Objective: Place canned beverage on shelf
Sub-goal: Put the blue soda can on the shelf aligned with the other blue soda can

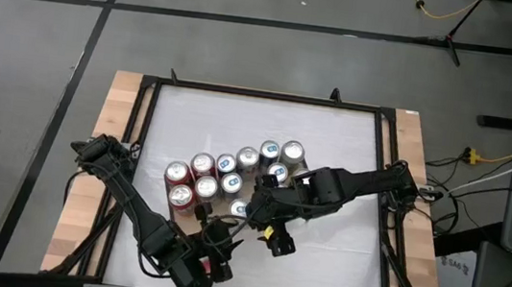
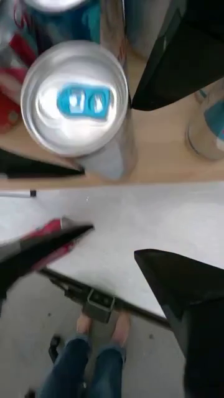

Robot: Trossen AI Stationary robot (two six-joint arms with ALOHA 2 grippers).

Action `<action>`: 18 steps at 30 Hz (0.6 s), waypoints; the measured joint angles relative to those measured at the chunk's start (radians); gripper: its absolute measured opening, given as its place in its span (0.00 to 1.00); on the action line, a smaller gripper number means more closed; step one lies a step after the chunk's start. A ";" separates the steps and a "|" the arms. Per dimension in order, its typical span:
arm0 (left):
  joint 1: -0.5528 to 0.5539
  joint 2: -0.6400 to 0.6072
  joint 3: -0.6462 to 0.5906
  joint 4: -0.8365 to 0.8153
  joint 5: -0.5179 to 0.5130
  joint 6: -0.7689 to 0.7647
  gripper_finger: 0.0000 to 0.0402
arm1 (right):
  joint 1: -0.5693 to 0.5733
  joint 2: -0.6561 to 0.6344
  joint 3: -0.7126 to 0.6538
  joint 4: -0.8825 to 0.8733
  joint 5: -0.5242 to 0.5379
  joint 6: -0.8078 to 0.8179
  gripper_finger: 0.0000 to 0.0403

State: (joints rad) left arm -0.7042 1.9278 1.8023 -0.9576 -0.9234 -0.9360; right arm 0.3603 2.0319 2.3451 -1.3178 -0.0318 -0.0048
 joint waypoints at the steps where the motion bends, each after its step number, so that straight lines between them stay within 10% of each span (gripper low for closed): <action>1: -0.003 0.000 0.000 -0.012 0.000 0.000 0.43 | 0.000 0.000 0.000 0.000 -0.013 0.000 0.92; 18: -0.032 0.000 0.000 0.057 0.001 0.003 0.43 | -0.001 0.000 0.000 0.018 0.127 -0.009 0.92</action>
State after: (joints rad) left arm -0.7359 1.9278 1.8023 -0.9005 -0.9228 -0.9329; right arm 0.3595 2.0319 2.3451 -1.3002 0.0952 -0.0140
